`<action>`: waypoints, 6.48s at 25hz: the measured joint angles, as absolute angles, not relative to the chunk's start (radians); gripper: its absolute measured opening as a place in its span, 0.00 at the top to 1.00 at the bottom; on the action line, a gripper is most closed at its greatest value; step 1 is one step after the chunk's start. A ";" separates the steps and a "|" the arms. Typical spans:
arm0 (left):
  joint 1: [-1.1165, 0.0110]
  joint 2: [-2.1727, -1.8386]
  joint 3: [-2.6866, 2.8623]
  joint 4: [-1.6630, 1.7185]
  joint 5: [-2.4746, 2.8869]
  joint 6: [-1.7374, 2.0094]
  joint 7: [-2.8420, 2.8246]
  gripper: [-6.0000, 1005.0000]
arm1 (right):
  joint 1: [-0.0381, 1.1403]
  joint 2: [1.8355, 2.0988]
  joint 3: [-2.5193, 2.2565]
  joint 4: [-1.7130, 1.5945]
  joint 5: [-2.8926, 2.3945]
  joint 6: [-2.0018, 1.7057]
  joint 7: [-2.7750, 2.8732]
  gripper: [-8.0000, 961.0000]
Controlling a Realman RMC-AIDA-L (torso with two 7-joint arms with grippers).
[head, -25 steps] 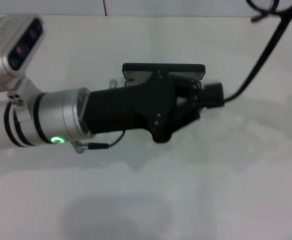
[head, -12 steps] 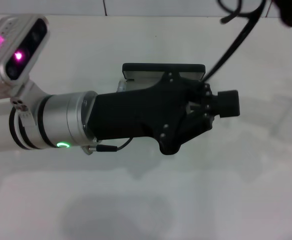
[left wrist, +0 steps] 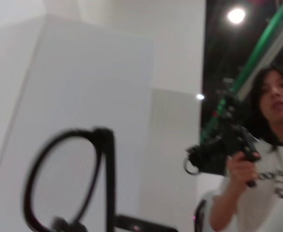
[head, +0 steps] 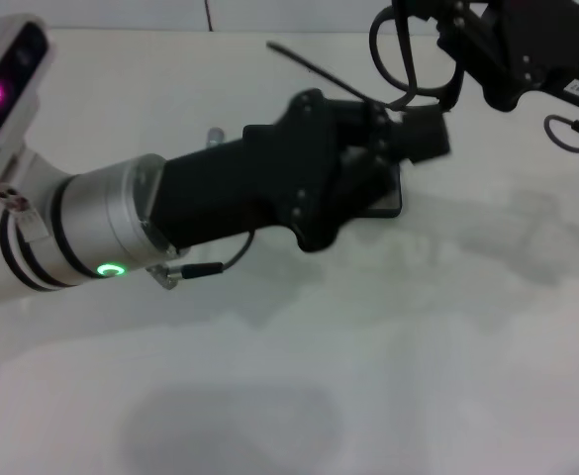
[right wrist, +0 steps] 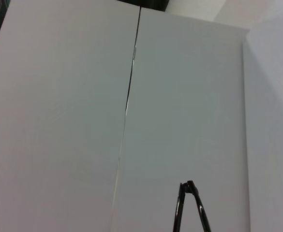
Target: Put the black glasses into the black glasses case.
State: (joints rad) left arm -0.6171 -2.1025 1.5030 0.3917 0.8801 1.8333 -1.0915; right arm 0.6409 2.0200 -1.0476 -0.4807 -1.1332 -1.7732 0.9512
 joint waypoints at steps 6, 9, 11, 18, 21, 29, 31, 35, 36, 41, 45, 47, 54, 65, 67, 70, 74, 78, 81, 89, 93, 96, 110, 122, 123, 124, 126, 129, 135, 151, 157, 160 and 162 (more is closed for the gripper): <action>-0.617 -2.098 1.496 0.339 0.825 1.827 -1.091 0.95 | 0.638 2.016 -1.052 -0.463 -1.147 -1.771 0.954 0.92; -0.618 -2.098 1.495 0.335 0.824 1.825 -1.093 0.95 | 0.638 2.016 -1.057 -0.463 -1.159 -1.767 0.957 0.92; -0.618 -2.098 1.495 0.335 0.824 1.825 -1.094 0.95 | 0.638 2.016 -1.064 -0.463 -1.160 -1.765 0.957 0.92; -0.612 -2.099 1.494 0.334 0.824 1.824 -1.094 0.95 | 0.640 2.018 -1.090 -0.463 -1.173 -1.763 0.958 0.92; -0.611 -2.098 1.494 0.332 0.824 1.824 -1.094 0.95 | 0.641 2.018 -1.101 -0.463 -1.174 -1.762 0.958 0.92; -0.607 -2.098 1.494 0.331 0.824 1.824 -1.095 0.95 | 0.644 2.021 -1.136 -0.463 -1.174 -1.757 0.959 0.92; -0.606 -2.098 1.496 0.331 0.824 1.824 -1.096 0.95 | 0.646 2.022 -1.150 -0.463 -1.173 -1.752 0.960 0.92; -0.606 -2.098 1.499 0.331 0.824 1.824 -1.097 0.95 | 0.649 2.024 -1.169 -0.463 -1.173 -1.744 0.960 0.92; -0.605 -2.098 1.499 0.331 0.824 1.824 -1.097 0.95 | 0.649 2.024 -1.170 -0.463 -1.173 -1.744 0.960 0.92; -0.601 -2.098 1.500 0.331 0.824 1.824 -1.098 0.95 | 0.648 2.025 -1.170 -0.463 -1.172 -1.744 0.960 0.92; -0.595 -2.098 1.500 0.331 0.824 1.824 -1.098 0.95 | 0.642 2.025 -1.167 -0.463 -1.165 -1.742 0.960 0.92; -0.591 -2.098 1.500 0.331 0.825 1.824 -1.096 0.95 | 0.640 2.023 -1.162 -0.463 -1.165 -1.735 0.960 0.92; -0.578 -2.096 1.500 0.331 0.832 1.830 -1.093 0.95 | 0.622 2.017 -1.158 -0.474 -1.163 -1.697 0.960 0.92; -0.506 -2.053 1.463 0.342 0.826 1.952 -1.052 0.95 | 0.524 1.985 -1.157 -0.810 -1.397 -1.571 1.194 0.92; -0.490 -2.042 1.446 0.343 0.826 1.963 -1.051 0.95 | 0.499 1.987 -1.157 -0.943 -1.508 -1.539 1.298 0.91; -0.463 -2.032 1.412 0.344 0.825 1.969 -1.051 0.95 | 0.486 2.002 -1.157 -1.105 -1.677 -1.502 1.436 0.91; -0.452 -2.030 1.389 0.340 0.830 1.970 -1.044 0.95 | 0.529 2.017 -1.197 -1.226 -1.903 -1.431 1.579 0.90; -0.456 -2.031 1.388 0.335 0.831 1.966 -1.039 0.95 | 0.613 2.020 -1.313 -1.205 -1.995 -1.311 1.613 0.90; -0.456 -2.034 1.388 0.333 0.831 1.964 -1.039 0.95 | 0.629 2.021 -1.401 -1.204 -2.023 -1.221 1.614 0.90; -0.452 -2.037 1.387 0.333 0.826 1.954 -1.036 0.95 | 0.659 2.026 -1.631 -1.166 -2.110 -0.978 1.628 0.89; -0.457 -2.037 1.387 0.333 0.825 1.953 -1.035 0.95 | 0.654 2.027 -1.690 -1.164 -2.141 -0.897 1.637 0.88; -0.461 -2.037 1.387 0.333 0.824 1.952 -1.035 0.95 | 0.652 2.027 -1.703 -1.157 -2.147 -0.864 1.638 0.88; -0.468 -2.037 1.387 0.331 0.826 1.939 -1.035 0.95 | 0.645 2.028 -1.777 -1.090 -2.155 -0.735 1.633 0.86; -0.466 -2.040 1.387 0.331 0.828 1.937 -1.026 0.95 | 0.641 2.028 -1.838 -1.052 -2.154 -0.633 1.626 0.85; -0.467 -2.040 1.387 0.331 0.829 1.937 -1.026 0.95 | 0.642 2.028 -1.838 -1.049 -2.153 -0.633 1.626 0.85; -0.467 -2.040 1.387 0.331 0.829 1.936 -1.026 0.95 | 0.644 2.028 -1.838 -1.047 -2.151 -0.633 1.626 0.84; -0.466 -2.041 1.387 0.330 0.830 1.935 -1.026 0.95 | 0.644 2.028 -1.838 -1.046 -2.149 -0.632 1.626 0.84; -0.466 -2.042 1.387 0.330 0.830 1.932 -1.026 0.95 | 0.644 2.028 -1.838 -1.046 -2.152 -0.632 1.626 0.84; -0.464 -2.042 1.387 0.330 0.830 1.931 -1.026 0.95 | 0.642 2.028 -1.837 -1.046 -2.154 -0.631 1.631 0.83; -0.461 -2.044 1.387 0.330 0.832 1.931 -1.026 0.95 | 0.627 2.028 -1.836 -1.063 -2.146 -0.630 1.638 0.81; -0.460 -2.044 1.387 0.330 0.832 1.931 -1.026 0.95 | 0.577 2.028 -1.838 -1.139 -2.150 -0.644 1.664 0.81; -0.465 -2.043 1.387 0.330 0.830 1.931 -1.026 0.95 | 0.533 2.028 -1.837 -1.198 -2.146 -0.666 1.669 0.81; -0.467 -2.040 1.385 0.330 0.825 1.931 -1.027 0.95 | 0.501 2.028 -1.834 -1.235 -2.145 -0.675 1.683 0.81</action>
